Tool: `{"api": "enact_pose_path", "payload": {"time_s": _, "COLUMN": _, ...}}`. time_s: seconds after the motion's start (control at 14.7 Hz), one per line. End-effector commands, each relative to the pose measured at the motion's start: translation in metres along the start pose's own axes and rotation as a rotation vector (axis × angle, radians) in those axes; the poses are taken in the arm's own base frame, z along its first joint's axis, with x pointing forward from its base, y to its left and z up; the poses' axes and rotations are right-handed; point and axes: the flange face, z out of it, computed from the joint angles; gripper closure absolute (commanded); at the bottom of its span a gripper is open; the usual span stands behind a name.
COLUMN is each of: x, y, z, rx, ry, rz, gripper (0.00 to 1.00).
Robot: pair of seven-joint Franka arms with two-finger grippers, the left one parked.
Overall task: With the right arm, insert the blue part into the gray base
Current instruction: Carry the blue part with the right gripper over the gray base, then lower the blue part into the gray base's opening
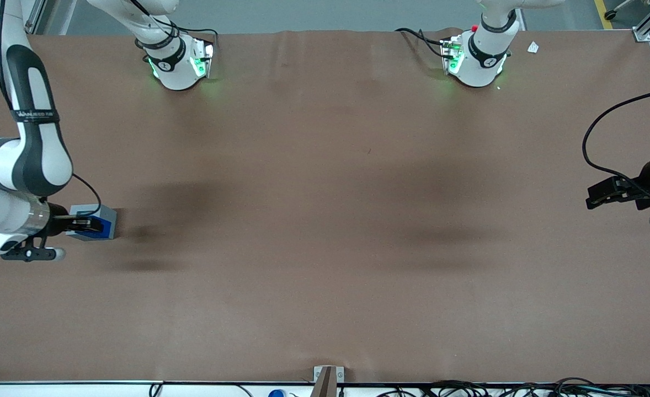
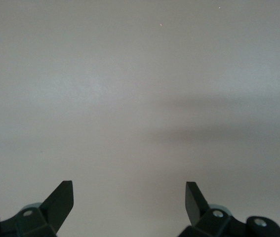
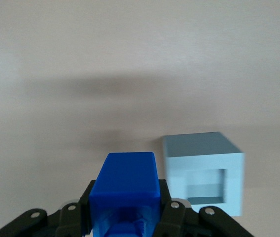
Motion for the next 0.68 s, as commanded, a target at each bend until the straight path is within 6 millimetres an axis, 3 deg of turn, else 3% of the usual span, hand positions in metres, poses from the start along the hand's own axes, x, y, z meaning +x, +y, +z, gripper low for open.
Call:
{"api": "enact_pose_path", "payload": {"time_s": 0.0, "x": -0.008, "y": 0.033, "z": -0.004, "rx": -0.017, "ry": 0.002, "rz": -0.04, "gripper": 0.87}}
{"api": "enact_pose_path", "payload": {"time_s": 0.34, "x": -0.013, "y": 0.062, "z": -0.002, "rx": -0.033, "ry": 0.014, "rz": -0.053, "gripper": 0.87}}
{"api": "enact_pose_path", "payload": {"time_s": 0.61, "x": -0.014, "y": 0.067, "z": 0.008, "rx": -0.035, "ry": 0.009, "rz": -0.047, "gripper": 0.87}}
